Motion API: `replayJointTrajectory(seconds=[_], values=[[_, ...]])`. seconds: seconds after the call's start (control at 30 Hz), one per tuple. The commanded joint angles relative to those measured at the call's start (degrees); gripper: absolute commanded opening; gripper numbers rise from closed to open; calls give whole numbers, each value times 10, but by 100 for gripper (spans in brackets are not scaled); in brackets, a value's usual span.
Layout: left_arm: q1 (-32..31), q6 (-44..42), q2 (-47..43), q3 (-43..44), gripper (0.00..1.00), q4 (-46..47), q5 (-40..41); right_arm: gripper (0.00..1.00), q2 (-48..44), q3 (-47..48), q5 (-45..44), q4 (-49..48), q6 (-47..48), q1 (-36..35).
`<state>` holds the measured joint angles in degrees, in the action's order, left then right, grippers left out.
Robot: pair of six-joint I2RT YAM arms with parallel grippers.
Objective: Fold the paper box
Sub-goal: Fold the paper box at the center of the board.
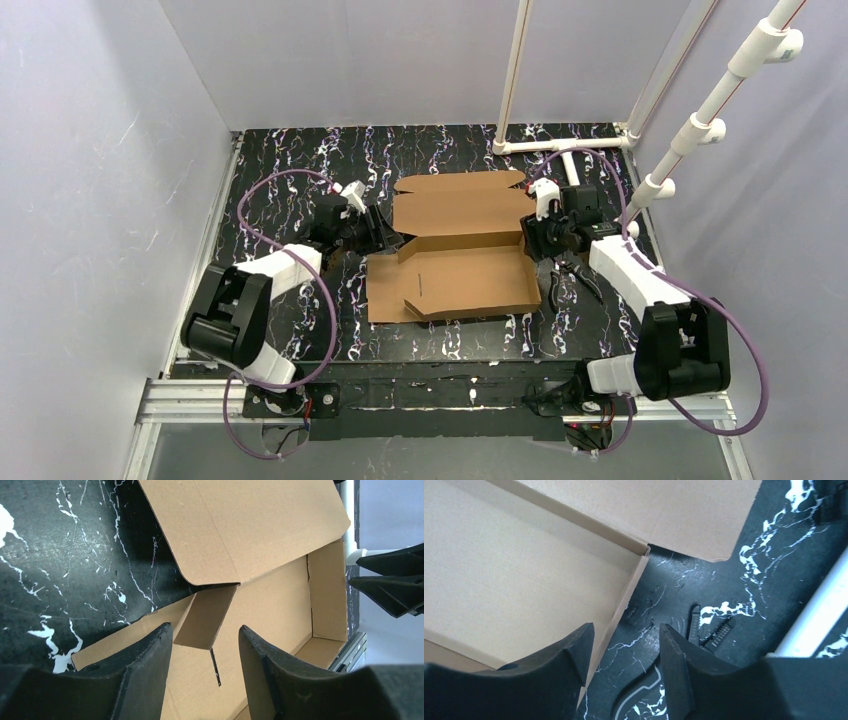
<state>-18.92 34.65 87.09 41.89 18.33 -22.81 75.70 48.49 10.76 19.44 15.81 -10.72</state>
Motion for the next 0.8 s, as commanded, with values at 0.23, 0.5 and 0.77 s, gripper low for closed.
replayJointTrajectory(seconds=[0.23,0.5,0.77], values=[[2,6,50,47,23,-3,-44,43,47,14,61,-50,-47,2],[32,34,-33,-15,0,-3,36,30,46,6,57,-67,-58,2],[29,80,47,2,0,-7,-38,18,56,7,65,-80,-76,2]])
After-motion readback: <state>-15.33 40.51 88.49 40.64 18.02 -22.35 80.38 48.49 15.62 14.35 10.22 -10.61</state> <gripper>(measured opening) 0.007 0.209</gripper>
